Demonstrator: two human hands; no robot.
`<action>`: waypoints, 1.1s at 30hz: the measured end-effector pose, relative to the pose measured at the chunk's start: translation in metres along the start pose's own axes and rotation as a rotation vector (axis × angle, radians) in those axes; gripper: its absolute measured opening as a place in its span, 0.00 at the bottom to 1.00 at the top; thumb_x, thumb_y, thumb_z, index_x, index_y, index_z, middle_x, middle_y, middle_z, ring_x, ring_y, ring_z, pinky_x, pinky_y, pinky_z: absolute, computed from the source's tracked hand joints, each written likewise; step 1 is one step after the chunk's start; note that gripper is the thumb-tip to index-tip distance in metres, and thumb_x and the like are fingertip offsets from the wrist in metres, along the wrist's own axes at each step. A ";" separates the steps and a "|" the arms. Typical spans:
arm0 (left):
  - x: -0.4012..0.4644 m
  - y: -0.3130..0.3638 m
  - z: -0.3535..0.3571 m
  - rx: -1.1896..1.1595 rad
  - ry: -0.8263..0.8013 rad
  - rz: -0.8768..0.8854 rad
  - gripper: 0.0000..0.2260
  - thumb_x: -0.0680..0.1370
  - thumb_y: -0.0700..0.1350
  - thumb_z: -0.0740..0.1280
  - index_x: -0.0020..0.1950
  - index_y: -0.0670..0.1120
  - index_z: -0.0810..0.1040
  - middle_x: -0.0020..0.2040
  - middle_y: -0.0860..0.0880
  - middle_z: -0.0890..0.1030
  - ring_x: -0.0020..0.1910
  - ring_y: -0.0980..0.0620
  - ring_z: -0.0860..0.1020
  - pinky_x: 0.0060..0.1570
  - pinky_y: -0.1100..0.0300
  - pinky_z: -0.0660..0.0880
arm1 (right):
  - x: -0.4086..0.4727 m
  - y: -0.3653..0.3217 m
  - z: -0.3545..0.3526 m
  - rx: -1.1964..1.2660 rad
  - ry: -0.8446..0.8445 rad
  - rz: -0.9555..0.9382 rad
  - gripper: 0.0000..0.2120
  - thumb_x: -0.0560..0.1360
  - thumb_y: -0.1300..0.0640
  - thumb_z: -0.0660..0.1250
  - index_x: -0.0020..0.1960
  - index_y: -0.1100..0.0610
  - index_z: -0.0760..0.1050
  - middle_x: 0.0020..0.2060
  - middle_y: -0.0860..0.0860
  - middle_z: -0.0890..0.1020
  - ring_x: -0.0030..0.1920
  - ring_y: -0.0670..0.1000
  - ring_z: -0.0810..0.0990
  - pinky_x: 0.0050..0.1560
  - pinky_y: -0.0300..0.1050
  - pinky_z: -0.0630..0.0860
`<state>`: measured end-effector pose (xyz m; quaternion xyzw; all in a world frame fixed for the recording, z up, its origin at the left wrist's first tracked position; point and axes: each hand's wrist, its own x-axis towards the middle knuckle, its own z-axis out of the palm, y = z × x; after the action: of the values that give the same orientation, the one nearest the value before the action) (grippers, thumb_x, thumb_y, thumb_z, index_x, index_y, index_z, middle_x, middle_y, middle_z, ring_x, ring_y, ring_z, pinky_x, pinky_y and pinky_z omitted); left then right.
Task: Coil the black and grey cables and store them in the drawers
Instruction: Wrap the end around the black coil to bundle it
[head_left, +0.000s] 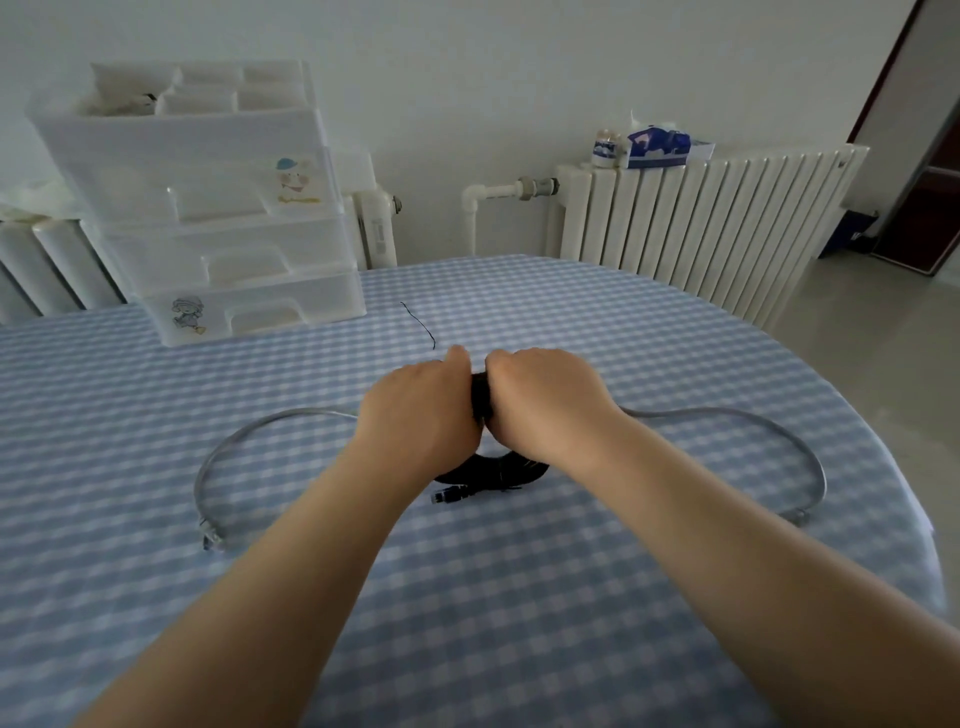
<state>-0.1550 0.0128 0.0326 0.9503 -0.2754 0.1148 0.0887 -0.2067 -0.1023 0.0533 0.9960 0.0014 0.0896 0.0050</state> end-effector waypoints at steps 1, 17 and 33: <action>0.001 -0.004 0.000 -0.003 -0.036 0.007 0.12 0.74 0.52 0.66 0.49 0.47 0.67 0.40 0.52 0.73 0.37 0.51 0.71 0.37 0.58 0.66 | 0.003 0.002 0.002 0.002 0.006 -0.005 0.06 0.75 0.59 0.62 0.43 0.56 0.64 0.30 0.48 0.67 0.28 0.47 0.64 0.27 0.43 0.57; 0.021 -0.064 0.017 -0.929 -0.277 -0.539 0.05 0.72 0.36 0.69 0.36 0.40 0.75 0.23 0.47 0.79 0.28 0.49 0.79 0.39 0.56 0.77 | 0.118 0.032 0.016 1.109 -0.239 0.132 0.18 0.82 0.47 0.56 0.68 0.53 0.72 0.69 0.50 0.73 0.67 0.51 0.72 0.63 0.47 0.70; 0.030 -0.075 0.029 -0.998 -0.309 -0.601 0.08 0.73 0.40 0.70 0.35 0.40 0.74 0.25 0.47 0.76 0.32 0.46 0.80 0.40 0.55 0.78 | 0.176 0.016 0.084 0.148 -0.191 0.005 0.14 0.71 0.68 0.59 0.29 0.56 0.64 0.27 0.51 0.65 0.28 0.52 0.62 0.27 0.42 0.59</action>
<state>-0.0843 0.0536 0.0047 0.8358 -0.0250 -0.1977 0.5117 -0.0181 -0.1186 0.0027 0.9976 0.0052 -0.0062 -0.0685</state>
